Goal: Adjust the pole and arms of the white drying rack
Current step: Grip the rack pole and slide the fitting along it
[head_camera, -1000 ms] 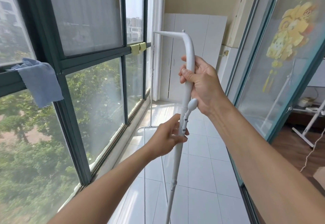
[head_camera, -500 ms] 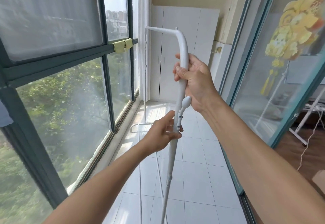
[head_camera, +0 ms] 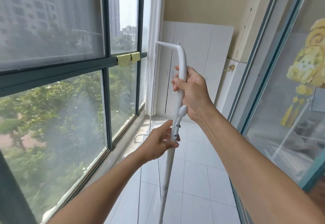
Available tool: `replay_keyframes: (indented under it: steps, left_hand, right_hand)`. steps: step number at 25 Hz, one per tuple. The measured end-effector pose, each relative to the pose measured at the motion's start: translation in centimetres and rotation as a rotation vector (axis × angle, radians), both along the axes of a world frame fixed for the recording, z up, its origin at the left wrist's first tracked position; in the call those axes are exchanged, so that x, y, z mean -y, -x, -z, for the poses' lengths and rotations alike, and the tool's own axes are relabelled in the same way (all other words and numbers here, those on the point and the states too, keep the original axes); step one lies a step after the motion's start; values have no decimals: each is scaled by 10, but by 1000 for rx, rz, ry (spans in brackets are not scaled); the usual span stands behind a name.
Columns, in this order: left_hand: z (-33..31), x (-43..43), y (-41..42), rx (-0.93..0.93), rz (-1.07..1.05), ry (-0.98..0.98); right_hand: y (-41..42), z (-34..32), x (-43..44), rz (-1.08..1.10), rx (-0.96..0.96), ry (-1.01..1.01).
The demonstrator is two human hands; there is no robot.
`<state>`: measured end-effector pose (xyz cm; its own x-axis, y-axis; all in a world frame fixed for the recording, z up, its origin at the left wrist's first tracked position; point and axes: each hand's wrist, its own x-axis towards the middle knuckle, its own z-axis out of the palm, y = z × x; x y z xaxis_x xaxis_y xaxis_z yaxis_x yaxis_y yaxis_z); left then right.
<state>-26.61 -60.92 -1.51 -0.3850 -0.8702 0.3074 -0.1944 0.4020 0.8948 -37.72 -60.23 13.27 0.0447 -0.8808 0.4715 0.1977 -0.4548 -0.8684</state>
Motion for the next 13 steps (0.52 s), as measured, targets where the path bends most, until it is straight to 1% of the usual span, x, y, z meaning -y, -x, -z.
replay_keyframes:
  steps: [5, 13]
  left_hand:
    - [-4, 69, 30, 6, -32, 11]
    - [-5, 180, 51, 3, -38, 21]
  right_hand:
    - [30, -1, 74, -10, 21, -8]
    - [52, 2, 193, 15, -13, -4]
